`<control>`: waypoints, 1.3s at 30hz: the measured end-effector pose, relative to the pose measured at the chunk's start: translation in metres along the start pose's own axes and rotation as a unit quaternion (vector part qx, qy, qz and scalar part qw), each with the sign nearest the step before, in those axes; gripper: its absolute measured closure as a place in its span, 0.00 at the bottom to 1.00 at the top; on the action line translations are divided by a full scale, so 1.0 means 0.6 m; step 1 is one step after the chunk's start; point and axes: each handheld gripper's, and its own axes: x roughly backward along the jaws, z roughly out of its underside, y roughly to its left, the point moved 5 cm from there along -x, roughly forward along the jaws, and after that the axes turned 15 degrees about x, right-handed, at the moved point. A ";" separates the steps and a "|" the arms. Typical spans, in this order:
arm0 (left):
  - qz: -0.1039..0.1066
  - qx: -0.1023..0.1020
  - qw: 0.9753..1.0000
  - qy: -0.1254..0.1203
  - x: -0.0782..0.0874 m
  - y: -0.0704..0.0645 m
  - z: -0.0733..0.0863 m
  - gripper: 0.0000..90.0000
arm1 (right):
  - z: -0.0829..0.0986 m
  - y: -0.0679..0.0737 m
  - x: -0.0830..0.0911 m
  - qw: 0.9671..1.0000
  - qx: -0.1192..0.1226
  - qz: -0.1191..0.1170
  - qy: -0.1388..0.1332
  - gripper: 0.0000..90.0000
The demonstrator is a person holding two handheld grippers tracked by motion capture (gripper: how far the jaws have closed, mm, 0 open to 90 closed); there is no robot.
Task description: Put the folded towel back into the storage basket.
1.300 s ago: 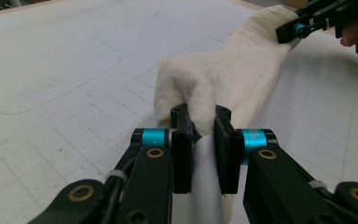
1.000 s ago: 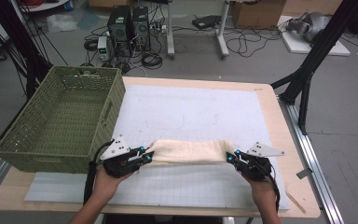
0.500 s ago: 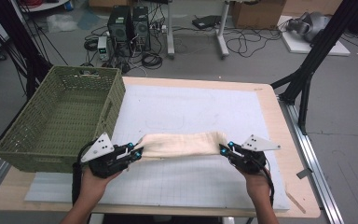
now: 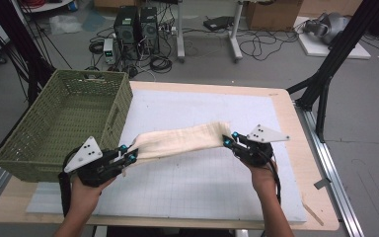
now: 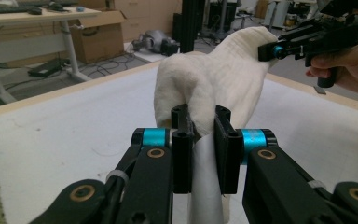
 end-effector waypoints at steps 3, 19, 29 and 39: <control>-0.005 0.002 1.000 -0.009 0.012 0.005 -0.008 0.89 | -0.021 -0.005 -0.012 1.000 0.007 -0.004 -0.001 0.92; -0.034 0.015 0.998 -0.040 0.058 0.029 -0.029 0.89 | -0.110 -0.027 -0.095 0.999 0.024 -0.019 -0.013 0.91; -0.047 0.012 0.997 -0.063 0.084 0.037 -0.048 0.89 | -0.159 -0.032 -0.143 0.999 0.034 -0.021 -0.013 0.91; -0.074 0.004 0.995 -0.074 0.106 0.054 -0.057 0.89 | -0.211 -0.035 -0.195 0.999 0.041 -0.021 -0.021 0.92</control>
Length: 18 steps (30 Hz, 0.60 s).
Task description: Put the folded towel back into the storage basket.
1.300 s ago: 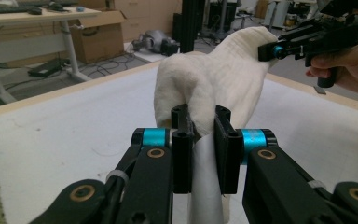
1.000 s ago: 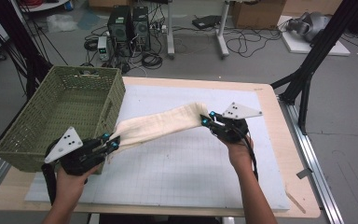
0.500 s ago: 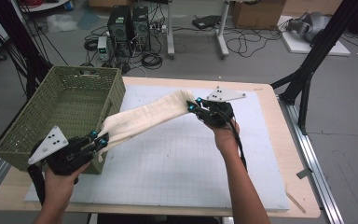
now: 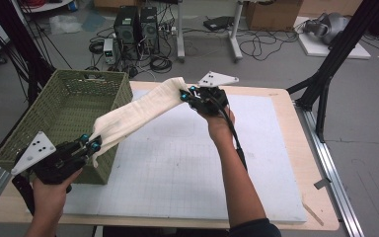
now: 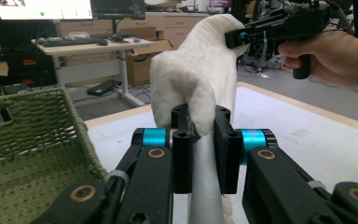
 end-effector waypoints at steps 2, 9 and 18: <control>-0.003 0.000 1.000 -0.002 0.003 0.004 -0.002 0.89 | -0.009 -0.001 -0.014 1.000 0.001 -0.001 0.003 0.92; -0.014 0.004 1.000 -0.014 0.018 0.019 -0.011 0.89 | -0.048 -0.001 -0.065 1.000 0.007 0.001 0.001 0.92; -0.035 0.000 0.999 -0.021 0.037 0.034 -0.022 0.89 | -0.085 0.002 -0.118 1.000 0.005 0.002 -0.002 0.92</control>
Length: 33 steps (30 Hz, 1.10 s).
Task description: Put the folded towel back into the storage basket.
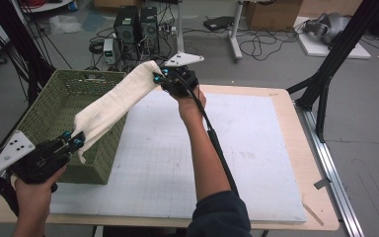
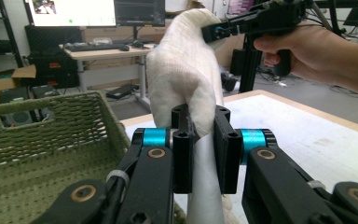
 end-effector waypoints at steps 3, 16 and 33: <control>-0.008 0.000 1.000 -0.001 0.005 0.007 -0.001 0.89 | -0.021 0.002 -0.024 1.000 -0.002 0.001 -0.004 0.92; -0.049 0.012 0.999 -0.009 0.033 0.039 -0.005 0.89 | -0.086 0.033 -0.135 1.000 0.012 -0.015 0.001 0.92; -0.103 0.027 0.994 -0.007 0.057 0.075 0.003 0.89 | -0.114 0.076 -0.229 0.999 0.025 -0.043 0.016 0.92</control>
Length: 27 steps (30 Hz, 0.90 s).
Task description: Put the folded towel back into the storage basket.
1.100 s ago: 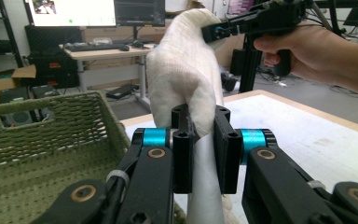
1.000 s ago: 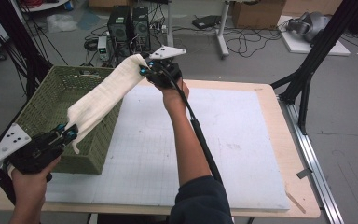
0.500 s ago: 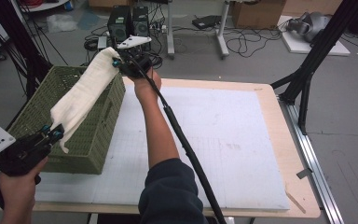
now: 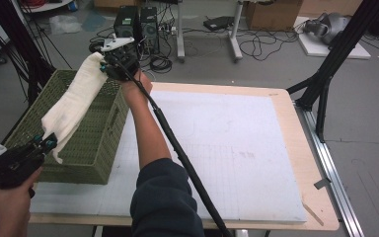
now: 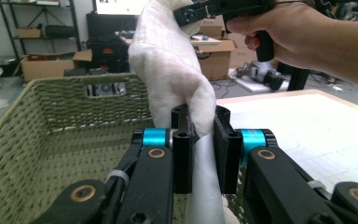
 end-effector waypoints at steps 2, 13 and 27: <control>-0.004 0.001 1.000 0.003 -0.002 0.003 0.004 0.89 | -0.003 0.003 -0.014 1.000 0.000 -0.005 0.006 0.92; -0.048 0.064 0.997 -0.013 -0.001 0.033 0.006 0.50 | -0.018 0.016 -0.098 0.998 -0.022 0.029 0.044 0.46; -0.027 0.070 0.997 -0.012 -0.002 0.026 -0.005 0.22 | 0.047 0.021 0.004 0.999 -0.038 0.015 0.016 0.40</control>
